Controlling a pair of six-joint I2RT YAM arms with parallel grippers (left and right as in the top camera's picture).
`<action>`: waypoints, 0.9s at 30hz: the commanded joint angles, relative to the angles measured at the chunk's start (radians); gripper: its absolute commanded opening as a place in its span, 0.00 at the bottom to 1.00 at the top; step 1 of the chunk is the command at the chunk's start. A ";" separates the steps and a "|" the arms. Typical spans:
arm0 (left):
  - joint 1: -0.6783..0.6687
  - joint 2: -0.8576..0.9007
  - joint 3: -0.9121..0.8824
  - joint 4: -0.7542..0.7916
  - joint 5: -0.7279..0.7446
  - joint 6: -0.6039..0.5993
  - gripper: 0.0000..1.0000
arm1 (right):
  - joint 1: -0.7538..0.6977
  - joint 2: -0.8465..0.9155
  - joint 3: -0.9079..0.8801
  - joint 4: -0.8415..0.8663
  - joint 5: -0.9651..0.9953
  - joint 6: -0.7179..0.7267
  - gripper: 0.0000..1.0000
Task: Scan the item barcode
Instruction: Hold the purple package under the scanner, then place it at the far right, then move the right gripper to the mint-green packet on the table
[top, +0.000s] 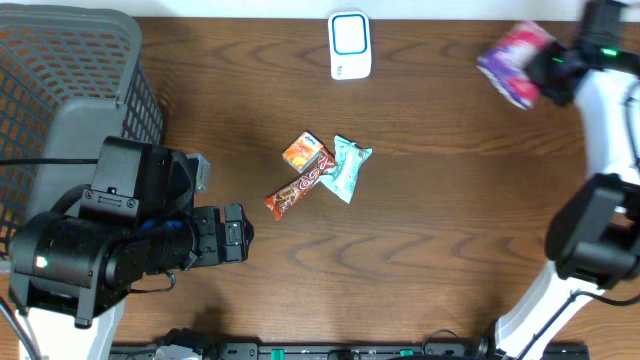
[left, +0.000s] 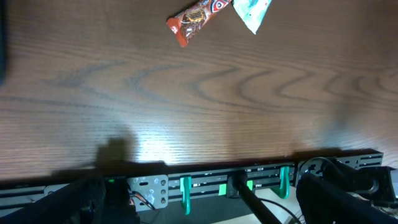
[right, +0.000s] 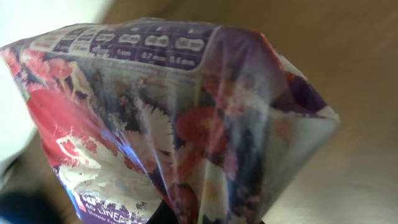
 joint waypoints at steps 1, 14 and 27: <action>0.004 0.000 0.007 -0.019 -0.007 0.002 0.98 | -0.109 -0.026 -0.016 -0.029 0.015 -0.066 0.01; 0.004 0.000 0.007 -0.019 -0.007 0.002 0.98 | -0.344 -0.026 -0.231 0.190 0.014 -0.067 0.03; 0.004 0.000 0.007 -0.019 -0.007 0.002 0.98 | -0.389 -0.245 -0.206 0.125 -0.209 -0.072 0.99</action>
